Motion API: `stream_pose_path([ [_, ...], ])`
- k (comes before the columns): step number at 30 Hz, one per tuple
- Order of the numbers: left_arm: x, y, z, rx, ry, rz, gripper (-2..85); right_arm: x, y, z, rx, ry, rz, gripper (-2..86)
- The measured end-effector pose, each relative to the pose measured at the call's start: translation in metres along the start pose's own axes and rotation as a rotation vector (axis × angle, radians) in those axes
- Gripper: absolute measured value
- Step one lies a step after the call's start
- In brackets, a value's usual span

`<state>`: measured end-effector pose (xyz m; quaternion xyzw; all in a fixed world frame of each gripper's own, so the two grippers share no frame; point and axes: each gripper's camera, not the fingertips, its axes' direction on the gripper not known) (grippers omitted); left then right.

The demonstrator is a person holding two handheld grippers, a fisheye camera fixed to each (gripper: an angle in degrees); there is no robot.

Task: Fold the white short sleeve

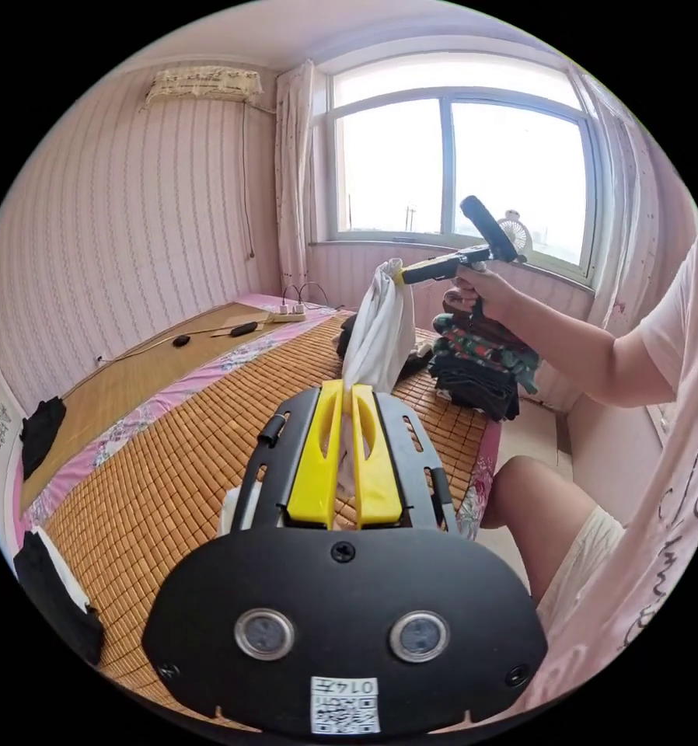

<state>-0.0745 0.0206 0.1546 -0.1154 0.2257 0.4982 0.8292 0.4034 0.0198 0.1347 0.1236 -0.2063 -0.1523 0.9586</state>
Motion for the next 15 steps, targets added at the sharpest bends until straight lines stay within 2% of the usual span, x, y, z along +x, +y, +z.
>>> stream_pose_path([
  [2,-0.013,-0.034,0.039,0.029,0.069,-0.037,-0.5,0.040,-0.033,0.007,-0.118,0.062,0.025,3.0],
  [4,-0.034,-0.081,0.106,0.025,0.130,-0.149,0.3,0.103,-0.077,0.042,-0.265,0.207,0.097,5.2],
  [6,-0.051,-0.106,0.162,-0.045,0.080,-0.233,1.3,0.144,-0.096,0.076,-0.339,0.330,0.207,8.5],
  [8,-0.066,-0.111,0.203,-0.141,-0.010,-0.289,1.8,0.165,-0.094,0.104,-0.369,0.362,0.322,10.4],
  [11,-0.089,-0.083,0.217,-0.211,-0.011,-0.341,2.3,0.138,-0.078,0.125,-0.263,0.306,0.306,11.1],
  [15,-0.100,0.012,0.149,-0.255,-0.066,-0.269,3.2,0.019,-0.020,0.154,-0.230,0.256,-0.016,11.0],
])
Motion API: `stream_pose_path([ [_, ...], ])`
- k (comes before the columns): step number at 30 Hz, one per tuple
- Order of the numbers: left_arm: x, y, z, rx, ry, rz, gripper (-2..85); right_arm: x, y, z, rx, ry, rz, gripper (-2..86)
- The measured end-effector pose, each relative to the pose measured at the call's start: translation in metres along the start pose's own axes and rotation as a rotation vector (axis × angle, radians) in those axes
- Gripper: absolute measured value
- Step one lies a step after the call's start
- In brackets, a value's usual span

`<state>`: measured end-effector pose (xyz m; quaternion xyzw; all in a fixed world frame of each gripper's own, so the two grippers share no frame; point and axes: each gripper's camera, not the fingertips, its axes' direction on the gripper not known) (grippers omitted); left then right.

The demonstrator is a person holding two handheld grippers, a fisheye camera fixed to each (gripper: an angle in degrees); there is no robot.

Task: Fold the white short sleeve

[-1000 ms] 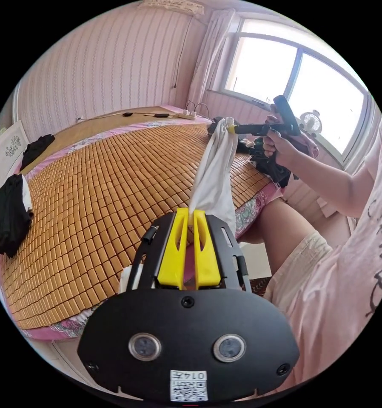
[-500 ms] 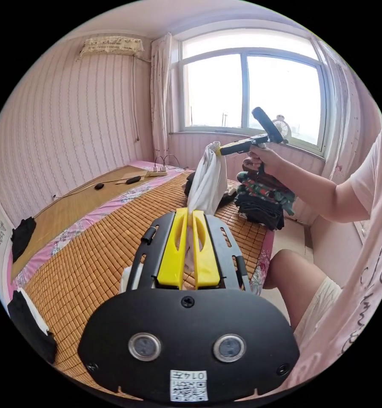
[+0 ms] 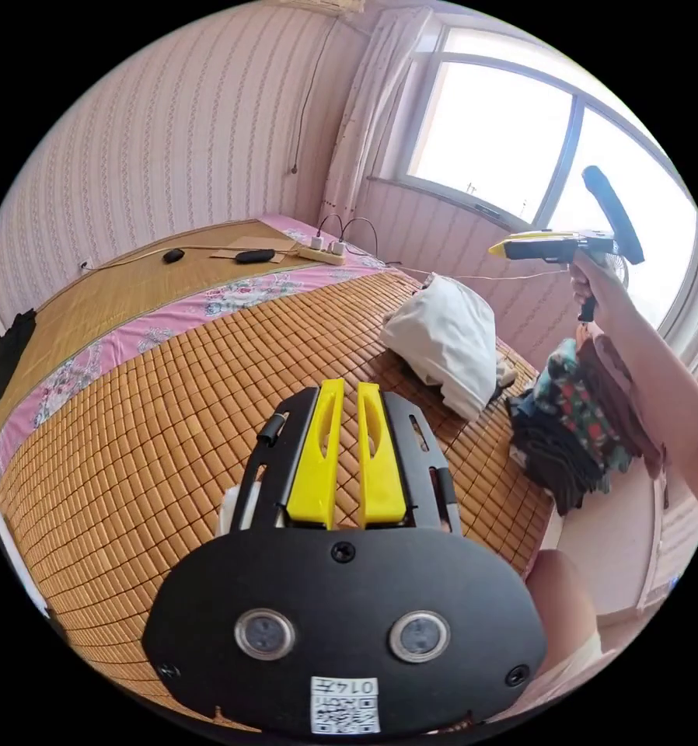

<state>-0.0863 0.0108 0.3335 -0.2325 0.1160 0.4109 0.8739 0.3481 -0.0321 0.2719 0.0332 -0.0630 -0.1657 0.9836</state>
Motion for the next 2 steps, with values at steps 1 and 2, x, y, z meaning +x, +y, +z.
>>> stream_pose_path([
  [1,-0.013,0.037,-0.019,-0.035,-0.025,-0.018,3.5,-0.041,0.023,0.004,0.015,-0.028,-0.060,11.0],
  [2,-0.019,0.056,-0.030,-0.058,-0.036,-0.036,3.9,-0.061,0.036,0.007,0.024,-0.053,-0.082,11.1],
])
